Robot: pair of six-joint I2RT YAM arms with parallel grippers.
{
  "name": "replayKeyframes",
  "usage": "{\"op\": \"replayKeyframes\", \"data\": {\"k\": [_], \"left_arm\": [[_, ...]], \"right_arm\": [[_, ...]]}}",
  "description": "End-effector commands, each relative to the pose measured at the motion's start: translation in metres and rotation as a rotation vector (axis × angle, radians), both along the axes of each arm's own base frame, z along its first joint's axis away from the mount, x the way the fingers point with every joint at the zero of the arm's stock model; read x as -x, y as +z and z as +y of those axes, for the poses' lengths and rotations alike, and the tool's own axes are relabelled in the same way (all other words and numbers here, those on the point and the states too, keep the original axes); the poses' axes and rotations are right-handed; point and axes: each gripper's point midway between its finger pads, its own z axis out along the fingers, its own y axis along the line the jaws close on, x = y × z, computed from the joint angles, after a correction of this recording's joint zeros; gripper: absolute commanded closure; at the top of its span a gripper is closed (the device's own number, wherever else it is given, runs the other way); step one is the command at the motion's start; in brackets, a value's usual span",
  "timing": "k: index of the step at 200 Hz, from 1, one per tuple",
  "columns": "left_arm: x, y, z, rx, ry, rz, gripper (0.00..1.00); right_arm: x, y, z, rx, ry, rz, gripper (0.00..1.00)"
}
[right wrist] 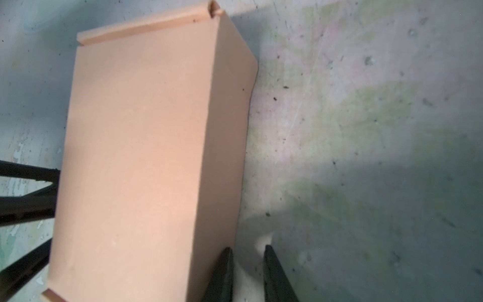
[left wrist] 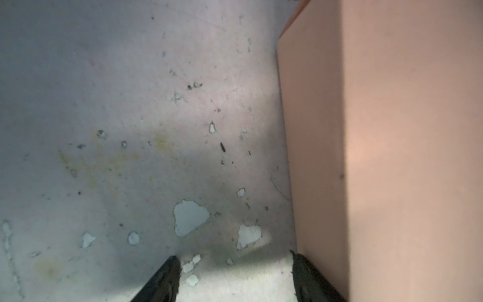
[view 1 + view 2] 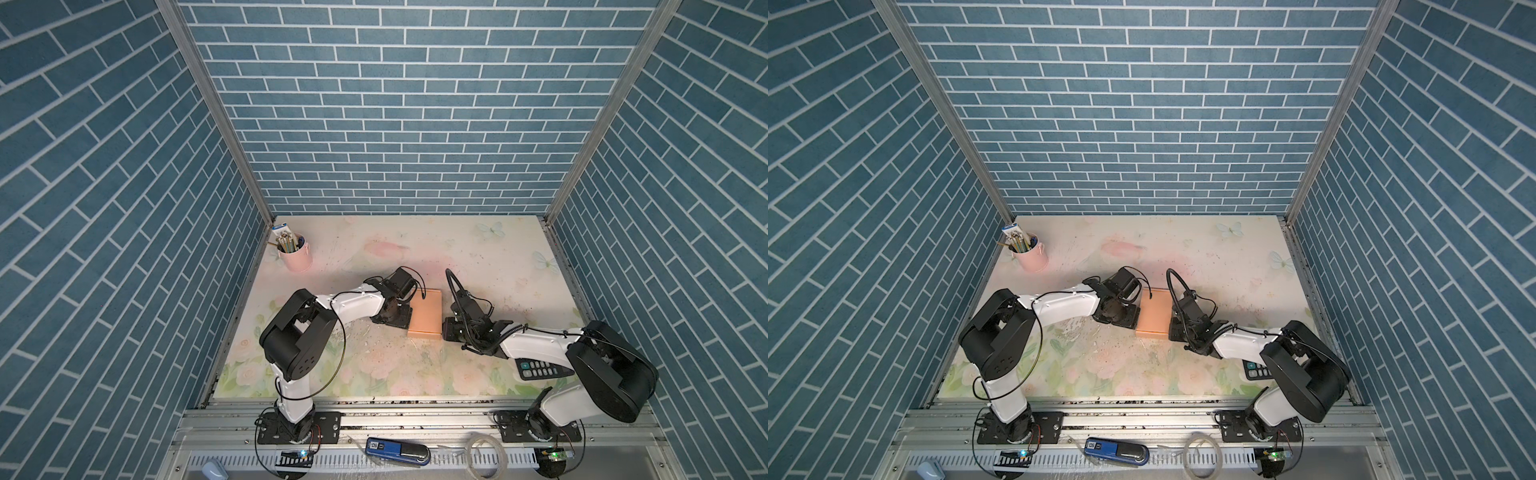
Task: Assemble paper box
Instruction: Fold and tuck the lid into the gap, then reset both arms
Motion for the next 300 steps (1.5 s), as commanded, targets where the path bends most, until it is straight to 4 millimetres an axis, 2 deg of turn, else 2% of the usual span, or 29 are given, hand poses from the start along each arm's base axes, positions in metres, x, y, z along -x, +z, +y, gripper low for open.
{"op": "replayKeyframes", "data": {"k": [1,29,55,75,100,123,146,155,169,198,224,241,263,283,298,300], "left_arm": [[0.009,-0.004,-0.010,0.016,-0.022,0.012,0.29],[0.010,-0.006,-0.015,0.022,-0.023,0.015,0.29],[0.009,-0.007,-0.014,0.012,-0.026,0.014,0.29],[0.005,-0.001,-0.009,-0.010,-0.020,-0.005,0.29],[-0.008,0.013,0.007,0.002,0.041,-0.034,0.26],[-0.020,0.037,0.025,0.028,0.106,-0.081,0.22],[-0.028,0.073,0.046,0.012,0.148,-0.165,0.16],[-0.029,0.090,0.057,-0.006,0.167,-0.207,0.08],[-0.030,0.117,0.073,-0.023,0.196,-0.275,0.01],[-0.022,0.170,0.098,0.016,0.224,-0.422,0.00],[-0.005,0.208,0.119,0.049,0.209,-0.580,0.00],[0.006,0.220,0.135,0.043,0.203,-0.663,0.00],[0.015,0.224,0.159,-0.007,0.221,-0.769,0.00],[0.016,0.212,0.186,-0.061,0.279,-0.829,0.00],[0.011,0.203,0.219,-0.079,0.409,-0.843,0.00],[0.011,0.195,0.224,-0.091,0.426,-0.831,0.00]], "right_arm": [[-0.002,-0.001,0.020,-0.095,-0.023,0.050,0.77],[-0.005,-0.007,0.032,-0.148,-0.031,0.078,0.77],[-0.004,-0.006,0.031,-0.140,-0.030,0.074,0.77],[-0.006,-0.001,0.020,-0.069,-0.023,0.045,0.76],[-0.010,0.002,0.001,0.043,0.002,0.014,0.68],[-0.019,0.008,-0.020,0.142,0.011,-0.015,0.61],[-0.028,0.033,-0.042,0.170,-0.008,-0.082,0.51],[-0.031,0.048,-0.051,0.184,-0.013,-0.117,0.47],[-0.036,0.072,-0.065,0.209,-0.016,-0.174,0.40],[-0.044,0.130,-0.099,0.284,-0.055,-0.337,0.30],[-0.040,0.162,-0.129,0.382,-0.085,-0.456,0.26],[-0.037,0.174,-0.145,0.416,-0.116,-0.528,0.25],[-0.037,0.185,-0.164,0.456,-0.173,-0.639,0.23],[-0.040,0.188,-0.180,0.456,-0.240,-0.712,0.22],[-0.044,0.186,-0.192,0.468,-0.278,-0.750,0.21],[-0.044,0.185,-0.194,0.471,-0.282,-0.752,0.21]]}}
